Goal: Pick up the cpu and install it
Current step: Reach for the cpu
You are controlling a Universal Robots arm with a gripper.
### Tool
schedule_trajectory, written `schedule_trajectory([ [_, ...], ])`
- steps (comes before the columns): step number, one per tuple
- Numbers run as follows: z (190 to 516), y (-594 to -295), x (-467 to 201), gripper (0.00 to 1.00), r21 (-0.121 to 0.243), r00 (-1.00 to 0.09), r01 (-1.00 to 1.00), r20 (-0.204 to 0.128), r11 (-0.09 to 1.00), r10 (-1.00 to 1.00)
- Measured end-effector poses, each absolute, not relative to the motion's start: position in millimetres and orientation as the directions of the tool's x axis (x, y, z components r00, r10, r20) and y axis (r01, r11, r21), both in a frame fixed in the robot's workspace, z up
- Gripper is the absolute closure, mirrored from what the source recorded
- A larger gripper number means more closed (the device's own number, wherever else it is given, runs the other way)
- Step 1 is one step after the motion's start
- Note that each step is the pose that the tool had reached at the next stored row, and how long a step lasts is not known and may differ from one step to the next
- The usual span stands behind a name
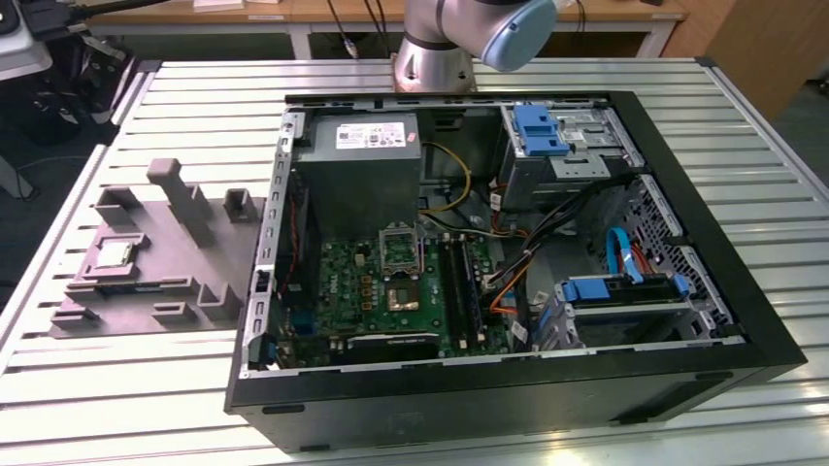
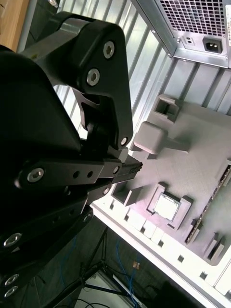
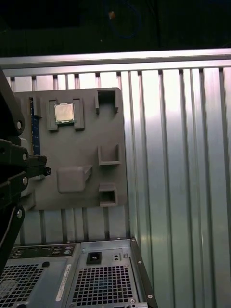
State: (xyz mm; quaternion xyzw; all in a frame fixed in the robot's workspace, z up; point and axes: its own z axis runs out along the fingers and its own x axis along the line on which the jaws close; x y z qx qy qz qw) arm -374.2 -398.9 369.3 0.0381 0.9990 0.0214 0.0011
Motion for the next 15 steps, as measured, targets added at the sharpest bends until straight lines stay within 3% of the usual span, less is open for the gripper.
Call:
schedule_trajectory([
  [15, 367.4, -399.0, -379.8, 0.89, 0.042, -0.997, 0.076, 0.006, 0.996, 0.076],
])
